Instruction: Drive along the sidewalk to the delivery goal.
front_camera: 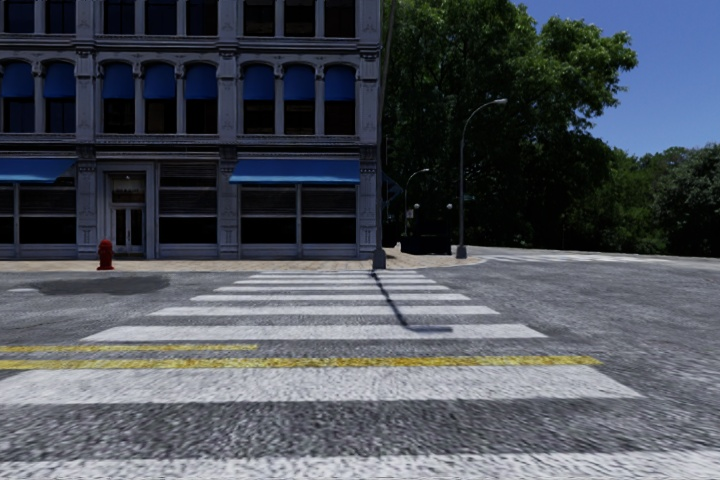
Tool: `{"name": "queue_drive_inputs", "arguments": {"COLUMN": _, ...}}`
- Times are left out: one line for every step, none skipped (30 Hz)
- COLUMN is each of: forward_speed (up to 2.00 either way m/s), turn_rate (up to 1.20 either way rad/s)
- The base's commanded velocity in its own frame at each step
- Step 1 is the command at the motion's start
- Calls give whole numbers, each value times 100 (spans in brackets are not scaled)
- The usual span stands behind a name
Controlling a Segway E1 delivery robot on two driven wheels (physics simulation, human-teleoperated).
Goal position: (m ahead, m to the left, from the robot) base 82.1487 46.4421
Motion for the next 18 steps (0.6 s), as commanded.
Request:
{"name": "queue_drive_inputs", "arguments": {"forward_speed": 187, "turn_rate": 0}}
{"name": "queue_drive_inputs", "arguments": {"forward_speed": 187, "turn_rate": 0}}
{"name": "queue_drive_inputs", "arguments": {"forward_speed": 187, "turn_rate": 0}}
{"name": "queue_drive_inputs", "arguments": {"forward_speed": 187, "turn_rate": 0}}
{"name": "queue_drive_inputs", "arguments": {"forward_speed": 187, "turn_rate": 0}}
{"name": "queue_drive_inputs", "arguments": {"forward_speed": 186, "turn_rate": 0}}
{"name": "queue_drive_inputs", "arguments": {"forward_speed": 186, "turn_rate": 0}}
{"name": "queue_drive_inputs", "arguments": {"forward_speed": 185, "turn_rate": 0}}
{"name": "queue_drive_inputs", "arguments": {"forward_speed": 185, "turn_rate": 0}}
{"name": "queue_drive_inputs", "arguments": {"forward_speed": 185, "turn_rate": 0}}
{"name": "queue_drive_inputs", "arguments": {"forward_speed": 184, "turn_rate": 0}}
{"name": "queue_drive_inputs", "arguments": {"forward_speed": 183, "turn_rate": 0}}
{"name": "queue_drive_inputs", "arguments": {"forward_speed": 183, "turn_rate": 0}}
{"name": "queue_drive_inputs", "arguments": {"forward_speed": 182, "turn_rate": 0}}
{"name": "queue_drive_inputs", "arguments": {"forward_speed": 182, "turn_rate": 0}}
{"name": "queue_drive_inputs", "arguments": {"forward_speed": 182, "turn_rate": 0}}
{"name": "queue_drive_inputs", "arguments": {"forward_speed": 182, "turn_rate": 0}}
{"name": "queue_drive_inputs", "arguments": {"forward_speed": 182, "turn_rate": 0}}
